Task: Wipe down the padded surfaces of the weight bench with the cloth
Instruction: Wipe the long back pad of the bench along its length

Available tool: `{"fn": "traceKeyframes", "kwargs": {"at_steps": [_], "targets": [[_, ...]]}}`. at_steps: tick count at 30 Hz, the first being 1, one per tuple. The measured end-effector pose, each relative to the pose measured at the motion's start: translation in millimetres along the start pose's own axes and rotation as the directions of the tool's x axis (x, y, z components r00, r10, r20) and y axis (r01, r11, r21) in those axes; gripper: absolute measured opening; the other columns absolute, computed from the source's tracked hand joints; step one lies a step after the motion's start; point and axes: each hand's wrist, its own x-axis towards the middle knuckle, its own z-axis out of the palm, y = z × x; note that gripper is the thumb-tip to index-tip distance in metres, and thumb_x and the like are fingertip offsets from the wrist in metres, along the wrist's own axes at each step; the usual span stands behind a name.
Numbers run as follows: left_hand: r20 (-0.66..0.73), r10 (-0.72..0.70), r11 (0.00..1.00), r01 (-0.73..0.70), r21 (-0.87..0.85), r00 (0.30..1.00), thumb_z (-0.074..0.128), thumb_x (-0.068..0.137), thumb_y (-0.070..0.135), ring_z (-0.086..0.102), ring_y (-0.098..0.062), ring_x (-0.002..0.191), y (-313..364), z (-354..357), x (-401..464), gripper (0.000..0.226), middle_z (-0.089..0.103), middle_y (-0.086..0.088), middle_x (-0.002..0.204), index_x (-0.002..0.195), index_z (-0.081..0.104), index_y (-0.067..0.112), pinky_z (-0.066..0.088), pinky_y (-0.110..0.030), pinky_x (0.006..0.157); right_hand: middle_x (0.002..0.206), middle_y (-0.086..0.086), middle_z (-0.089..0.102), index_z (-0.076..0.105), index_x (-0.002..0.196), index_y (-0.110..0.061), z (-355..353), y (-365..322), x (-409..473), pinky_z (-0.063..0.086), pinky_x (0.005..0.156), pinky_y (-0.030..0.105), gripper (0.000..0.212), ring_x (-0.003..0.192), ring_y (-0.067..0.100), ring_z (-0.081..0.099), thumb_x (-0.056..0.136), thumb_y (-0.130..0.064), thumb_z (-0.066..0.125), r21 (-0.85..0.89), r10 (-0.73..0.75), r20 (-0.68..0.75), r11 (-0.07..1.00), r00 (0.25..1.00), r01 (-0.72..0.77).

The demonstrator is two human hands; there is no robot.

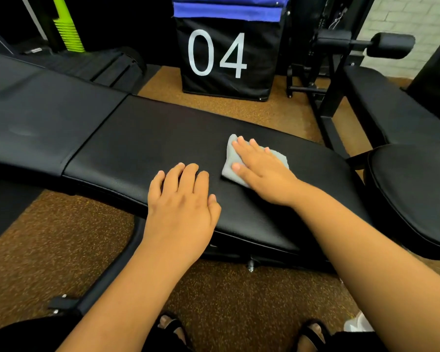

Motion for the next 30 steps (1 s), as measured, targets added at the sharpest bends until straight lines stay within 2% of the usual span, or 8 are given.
{"fn": "traceKeyframes", "kwargs": {"at_steps": [4, 7, 11, 14, 16, 20, 26, 30], "targets": [[0.008, -0.002, 1.000, 0.002, 0.004, 1.000, 0.035, 0.091, 0.035, 0.050, -0.032, 0.126, -0.1, -0.3, 0.0, 0.048, 0.058, -0.010, 0.130, 0.123, 0.060, 0.009, 0.034, -0.052, 0.107, 0.164, -0.001, -0.001, 0.003, 0.155, -0.021, -11.0, 12.6, 36.0, -0.004, 0.120, 0.040, 0.059, 0.150, 0.021, -0.005, 0.104, -0.043, 0.023, -0.017, 0.117, -0.023, 0.993, 0.993, -0.118], [0.008, -0.007, 1.000, 0.007, 0.005, 1.000, 0.035, 0.091, 0.035, 0.050, -0.031, 0.127, 0.2, -0.2, -0.3, 0.048, 0.058, -0.009, 0.130, 0.123, 0.060, 0.009, 0.034, -0.051, 0.108, 0.164, 0.001, -0.003, 0.001, 0.155, -0.019, -7.4, 7.6, 33.8, -0.005, 0.119, 0.041, 0.060, 0.150, 0.022, -0.007, 0.104, -0.044, 0.020, -0.059, 0.130, -0.023, 0.990, 0.991, -0.131], [0.005, -0.007, 1.000, 0.007, 0.003, 1.000, 0.035, 0.091, 0.034, 0.049, -0.030, 0.128, 0.7, 1.4, -0.5, 0.047, 0.057, -0.009, 0.131, 0.123, 0.060, 0.009, 0.033, -0.051, 0.108, 0.162, -0.007, -0.010, -0.003, 0.155, -0.023, 4.4, -10.6, -10.3, -0.010, 0.119, 0.034, 0.061, 0.148, 0.013, -0.014, 0.103, -0.046, 0.019, -0.046, 0.018, -0.002, 0.999, 1.000, -0.018], [0.012, -0.004, 1.000, 0.004, 0.005, 1.000, 0.035, 0.092, 0.035, 0.050, -0.031, 0.128, 0.0, 2.1, -0.6, 0.047, 0.057, -0.010, 0.131, 0.124, 0.059, 0.010, 0.034, -0.051, 0.108, 0.160, -0.014, -0.014, -0.005, 0.154, -0.028, 10.5, -18.1, -43.2, -0.013, 0.117, 0.029, 0.066, 0.146, 0.006, -0.019, 0.098, -0.057, 0.014, -0.052, -0.092, -0.004, 0.994, 0.996, 0.092], [0.017, -0.003, 1.000, 0.003, 0.011, 1.000, 0.035, 0.092, 0.035, 0.049, -0.031, 0.128, -0.1, 1.9, -0.4, 0.048, 0.057, -0.010, 0.132, 0.125, 0.059, 0.010, 0.034, -0.052, 0.108, 0.159, -0.016, -0.014, -0.004, 0.154, -0.030, 8.2, -14.5, -44.8, -0.014, 0.117, 0.026, 0.068, 0.146, 0.004, -0.019, 0.096, -0.062, 0.013, -0.040, -0.110, 0.020, 0.993, 0.994, 0.111], [0.008, -0.014, 1.000, 0.014, 0.014, 1.000, 0.037, 0.091, 0.034, 0.050, -0.030, 0.127, 0.8, 2.9, -0.2, 0.047, 0.057, -0.009, 0.132, 0.124, 0.060, 0.010, 0.033, -0.052, 0.108, 0.161, -0.012, -0.009, -0.001, 0.154, -0.028, -2.0, 5.0, -2.4, -0.012, 0.118, 0.029, 0.060, 0.148, 0.008, -0.013, 0.102, -0.048, 0.021, -0.014, -0.034, 0.032, 0.999, 0.999, 0.034], [0.002, -0.025, 1.000, 0.025, 0.010, 1.000, 0.037, 0.090, 0.035, 0.050, -0.029, 0.127, 1.7, 2.3, 0.8, 0.046, 0.058, -0.006, 0.130, 0.122, 0.061, 0.012, 0.032, -0.050, 0.108, 0.164, 0.001, -0.001, 0.003, 0.156, -0.021, -16.4, 30.4, 73.6, -0.003, 0.120, 0.042, 0.059, 0.150, 0.022, -0.005, 0.104, -0.044, 0.020, -0.036, 0.138, -0.012, 0.990, 0.990, -0.139], [-0.002, -0.023, 1.000, 0.023, 0.018, 1.000, 0.037, 0.090, 0.035, 0.051, -0.028, 0.127, 1.3, 3.3, 0.8, 0.047, 0.058, -0.006, 0.131, 0.123, 0.061, 0.012, 0.033, -0.050, 0.108, 0.164, 0.001, -0.003, 0.000, 0.155, -0.020, -9.5, 13.3, 59.8, -0.004, 0.120, 0.043, 0.060, 0.150, 0.023, -0.007, 0.104, -0.043, 0.019, -0.067, 0.120, -0.026, 0.990, 0.992, -0.122]]}}
